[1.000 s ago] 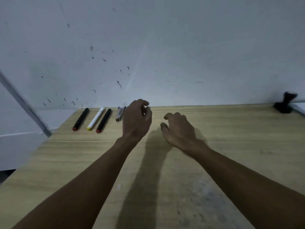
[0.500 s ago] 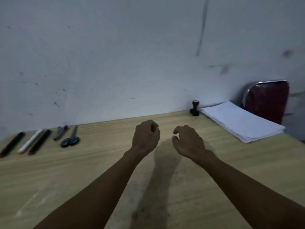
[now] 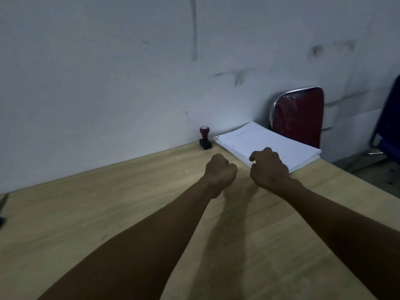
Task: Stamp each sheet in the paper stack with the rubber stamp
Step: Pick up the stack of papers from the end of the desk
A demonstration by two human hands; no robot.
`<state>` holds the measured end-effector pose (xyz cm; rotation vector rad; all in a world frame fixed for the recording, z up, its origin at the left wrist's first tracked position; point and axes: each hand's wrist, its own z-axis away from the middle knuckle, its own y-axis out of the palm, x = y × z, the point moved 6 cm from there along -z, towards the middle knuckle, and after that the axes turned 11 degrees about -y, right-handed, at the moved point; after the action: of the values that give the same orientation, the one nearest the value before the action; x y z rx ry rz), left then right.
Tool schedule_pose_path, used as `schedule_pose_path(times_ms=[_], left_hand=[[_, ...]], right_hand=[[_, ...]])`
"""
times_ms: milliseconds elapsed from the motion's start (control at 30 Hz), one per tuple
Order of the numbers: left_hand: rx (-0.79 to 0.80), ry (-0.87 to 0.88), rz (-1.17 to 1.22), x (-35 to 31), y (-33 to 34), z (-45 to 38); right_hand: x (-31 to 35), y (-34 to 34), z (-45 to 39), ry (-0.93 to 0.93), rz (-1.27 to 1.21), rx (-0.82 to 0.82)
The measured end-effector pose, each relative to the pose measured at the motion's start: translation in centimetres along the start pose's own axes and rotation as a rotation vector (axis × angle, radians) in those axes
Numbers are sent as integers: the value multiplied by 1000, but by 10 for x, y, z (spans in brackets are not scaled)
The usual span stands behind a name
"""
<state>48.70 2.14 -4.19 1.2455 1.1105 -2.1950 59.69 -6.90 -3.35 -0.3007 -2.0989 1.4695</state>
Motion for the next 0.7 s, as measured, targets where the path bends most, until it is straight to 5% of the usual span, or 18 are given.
schedule_pose_path(times_ms=[433,700], left_hand=[[96,-336,434,-45,67,-61],[88,-374,421,-57,75,-70]], right_hand=[[-146,-10,-58,337,151,-25],[-186,-2,-66,459,-44,-10]])
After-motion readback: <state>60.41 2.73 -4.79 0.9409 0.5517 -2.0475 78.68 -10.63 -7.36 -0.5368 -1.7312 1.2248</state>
